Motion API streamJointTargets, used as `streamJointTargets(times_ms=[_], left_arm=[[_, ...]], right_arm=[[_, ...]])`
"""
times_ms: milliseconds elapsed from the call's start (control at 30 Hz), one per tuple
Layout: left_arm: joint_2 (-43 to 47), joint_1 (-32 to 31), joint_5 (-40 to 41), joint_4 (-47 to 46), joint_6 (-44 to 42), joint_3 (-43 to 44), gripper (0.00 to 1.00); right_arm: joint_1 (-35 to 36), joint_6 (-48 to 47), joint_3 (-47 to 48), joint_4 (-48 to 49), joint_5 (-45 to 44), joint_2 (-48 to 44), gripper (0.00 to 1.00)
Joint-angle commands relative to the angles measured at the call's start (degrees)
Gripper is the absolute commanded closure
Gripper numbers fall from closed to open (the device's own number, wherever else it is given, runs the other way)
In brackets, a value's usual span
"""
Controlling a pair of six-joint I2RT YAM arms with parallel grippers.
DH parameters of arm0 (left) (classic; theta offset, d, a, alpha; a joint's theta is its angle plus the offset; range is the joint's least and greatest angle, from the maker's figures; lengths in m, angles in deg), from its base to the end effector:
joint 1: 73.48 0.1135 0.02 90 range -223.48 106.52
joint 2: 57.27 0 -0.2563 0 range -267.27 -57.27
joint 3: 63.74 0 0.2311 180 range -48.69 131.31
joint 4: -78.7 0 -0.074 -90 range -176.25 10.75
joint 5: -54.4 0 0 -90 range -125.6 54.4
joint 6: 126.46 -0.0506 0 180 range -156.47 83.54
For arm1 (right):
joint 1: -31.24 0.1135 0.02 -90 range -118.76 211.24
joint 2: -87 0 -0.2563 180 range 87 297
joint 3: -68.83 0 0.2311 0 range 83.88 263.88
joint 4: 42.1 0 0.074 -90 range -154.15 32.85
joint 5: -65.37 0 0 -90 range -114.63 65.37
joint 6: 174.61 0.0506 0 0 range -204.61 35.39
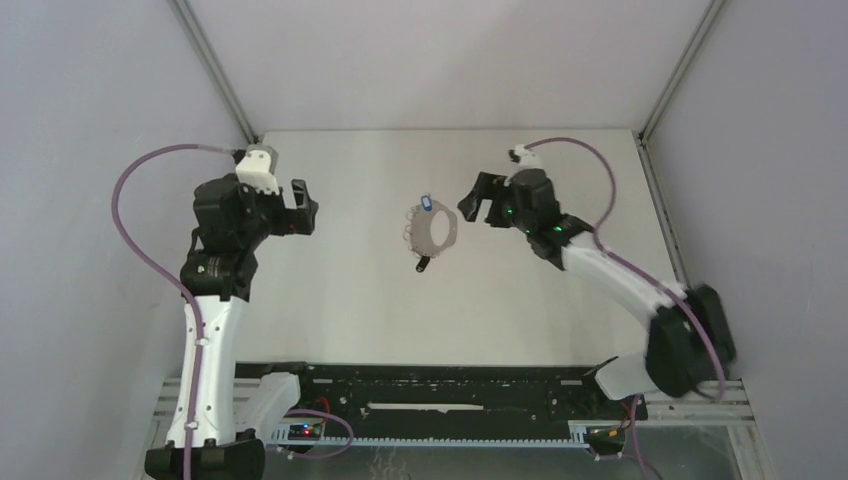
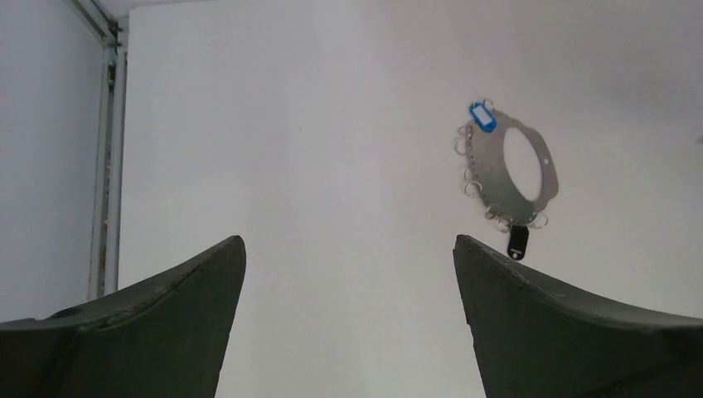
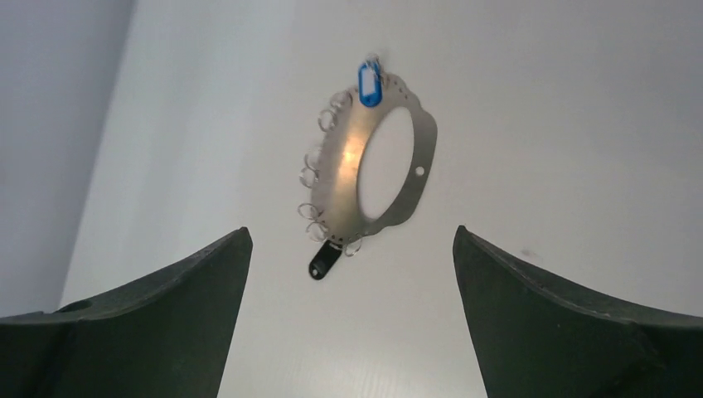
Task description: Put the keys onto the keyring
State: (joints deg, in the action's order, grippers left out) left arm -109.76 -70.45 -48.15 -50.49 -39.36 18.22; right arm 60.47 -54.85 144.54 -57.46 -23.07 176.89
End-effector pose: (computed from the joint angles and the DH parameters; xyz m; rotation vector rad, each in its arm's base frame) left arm 0.1804 -0.0015 0.3856 0.1428 1.9313 -0.1438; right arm 0.3065 0.1731 0.2518 -0.0071 2.1533 0.6433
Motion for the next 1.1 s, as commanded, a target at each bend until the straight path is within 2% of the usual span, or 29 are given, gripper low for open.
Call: streamJointTargets(times_ms=[0, 67, 133, 200, 267, 467, 600, 733, 833, 967, 1033, 1067], left_arm=[[0.6, 0.4, 0.87, -7.03, -1.78, -10.19, 0.0], [0.67, 0.4, 0.73, -11.27, -3.42, -16.31, 0.0], [1.16, 0.4, 0.49, -17.45, -4.01, -22.61, 0.0], [2.54, 0.44, -0.37, -25.77, -4.52, -29.86, 0.0], [4.77, 0.4, -2.51, -35.53, -5.13, -37.37, 0.0], [6.59, 0.4, -0.03, -58.85, -4.99, -48.95, 0.0], [0.72, 0.38, 0.47, -66.28, -2.98, -50.71, 0.0], [-2.67, 0.36, 1.83, -79.11, -2.18, -55.42, 0.0], [-5.1, 0.41, 4.5, -87.72, -2.91, -58.65, 0.0], [-9.52, 0.4, 5.14, -95.24, -3.18, -60.84, 0.0], [-12.92, 0.38, 5.8, -102.12, -2.45, -62.24, 0.0], [-13.1, 0.4, 7.02, -102.1, -1.98, -61.9, 0.0]], right_arm=[[-3.65, -6.07, -8.72, -7.39, -10.35, -19.81, 0.0], [-8.39, -5.5, -13.19, -10.15, -16.24, -26.57, 0.0], [-12.09, -7.89, -18.11, -7.88, -24.89, -31.88, 0.0], [-14.3, -15.18, -27.29, 2.57, -30.95, -36.64, 0.0], [-16.78, -17.6, -33.85, 11.21, -34.32, -39.26, 0.0], [-22.4, -16.74, -41.06, 20.86, -34.86, -36.12, 0.0], [-22.9, -16.33, -44.71, 32.08, -34.71, -31.13, 0.0], [-22.99, -17.1, -47.09, 41.77, -32.42, -25.81, 0.0], [-23.02, -20.99, -47.49, 45.02, -26.55, -24.77, 0.0], [-23.71, -23.34, -49.98, 51.4, -25.6, -24.36, 0.0], [-24.73, -23.38, -52.78, 58.06, -24.85, -23.01, 0.0], [-25.01, -23.39, -54.09, 61.57, -24.4, -21.68, 0.0]])
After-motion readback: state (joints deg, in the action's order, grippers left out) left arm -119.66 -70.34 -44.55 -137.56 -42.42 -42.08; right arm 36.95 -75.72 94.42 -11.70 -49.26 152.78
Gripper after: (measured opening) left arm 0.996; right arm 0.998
